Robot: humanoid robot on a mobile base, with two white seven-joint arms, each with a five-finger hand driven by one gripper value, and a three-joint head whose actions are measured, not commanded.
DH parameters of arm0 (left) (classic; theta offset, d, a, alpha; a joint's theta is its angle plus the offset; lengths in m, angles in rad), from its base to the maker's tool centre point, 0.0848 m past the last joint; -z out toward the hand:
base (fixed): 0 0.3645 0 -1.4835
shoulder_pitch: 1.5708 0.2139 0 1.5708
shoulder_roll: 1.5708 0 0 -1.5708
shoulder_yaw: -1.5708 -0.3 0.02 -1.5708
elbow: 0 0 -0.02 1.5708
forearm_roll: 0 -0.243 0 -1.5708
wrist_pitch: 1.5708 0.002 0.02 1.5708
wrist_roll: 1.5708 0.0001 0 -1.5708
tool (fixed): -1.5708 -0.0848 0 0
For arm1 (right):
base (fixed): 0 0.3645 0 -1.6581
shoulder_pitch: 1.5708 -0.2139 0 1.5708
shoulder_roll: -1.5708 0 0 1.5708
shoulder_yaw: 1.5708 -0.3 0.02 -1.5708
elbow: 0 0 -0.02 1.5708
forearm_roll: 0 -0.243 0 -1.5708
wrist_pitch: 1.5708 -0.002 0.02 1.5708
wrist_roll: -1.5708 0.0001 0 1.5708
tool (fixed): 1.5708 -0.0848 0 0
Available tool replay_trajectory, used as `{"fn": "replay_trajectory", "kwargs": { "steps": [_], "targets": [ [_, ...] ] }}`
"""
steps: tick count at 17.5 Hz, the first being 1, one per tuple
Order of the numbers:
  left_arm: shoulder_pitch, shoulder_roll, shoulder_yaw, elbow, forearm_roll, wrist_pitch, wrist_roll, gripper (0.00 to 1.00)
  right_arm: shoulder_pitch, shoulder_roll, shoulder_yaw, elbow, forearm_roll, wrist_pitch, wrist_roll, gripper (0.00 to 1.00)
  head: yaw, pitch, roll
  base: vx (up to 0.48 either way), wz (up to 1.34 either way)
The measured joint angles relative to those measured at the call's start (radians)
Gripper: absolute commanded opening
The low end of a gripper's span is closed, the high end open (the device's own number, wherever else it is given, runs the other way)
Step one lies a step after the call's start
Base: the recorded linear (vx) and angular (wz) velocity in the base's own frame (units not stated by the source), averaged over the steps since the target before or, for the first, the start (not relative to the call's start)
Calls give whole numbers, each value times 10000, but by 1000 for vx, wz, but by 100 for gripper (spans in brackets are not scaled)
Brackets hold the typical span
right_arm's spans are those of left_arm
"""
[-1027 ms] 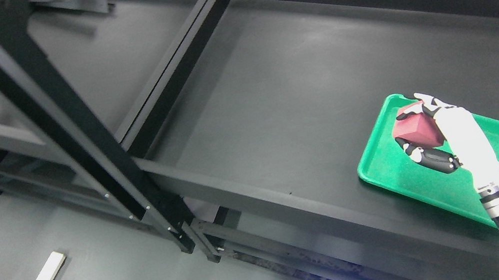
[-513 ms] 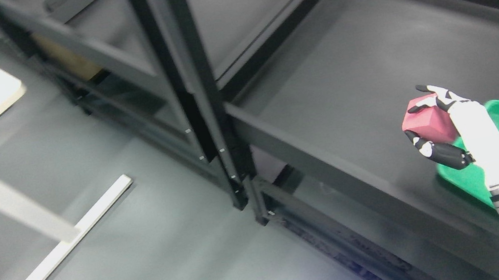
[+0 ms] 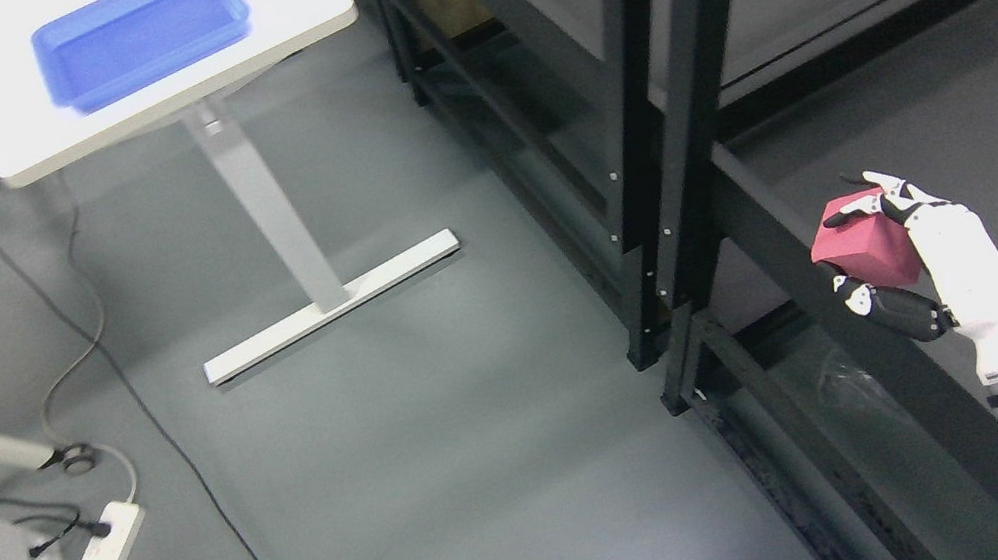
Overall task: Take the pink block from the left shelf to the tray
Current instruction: 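Turn and drive to the white table, carrying the block over the blue tray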
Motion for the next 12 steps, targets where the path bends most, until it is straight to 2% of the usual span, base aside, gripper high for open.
{"fn": "replay_trajectory", "kwargs": {
  "steps": [7,12],
  "targets": [
    [0,0,0,0,0,0,0,100,51,35,-35,-37,-5,-1,65,4,0,0,0,-48,624],
    [0,0,0,0,0,0,0,100,58,52,-39,-47,-6,-1,81,4,0,0,0,111,537]
  ]
}}
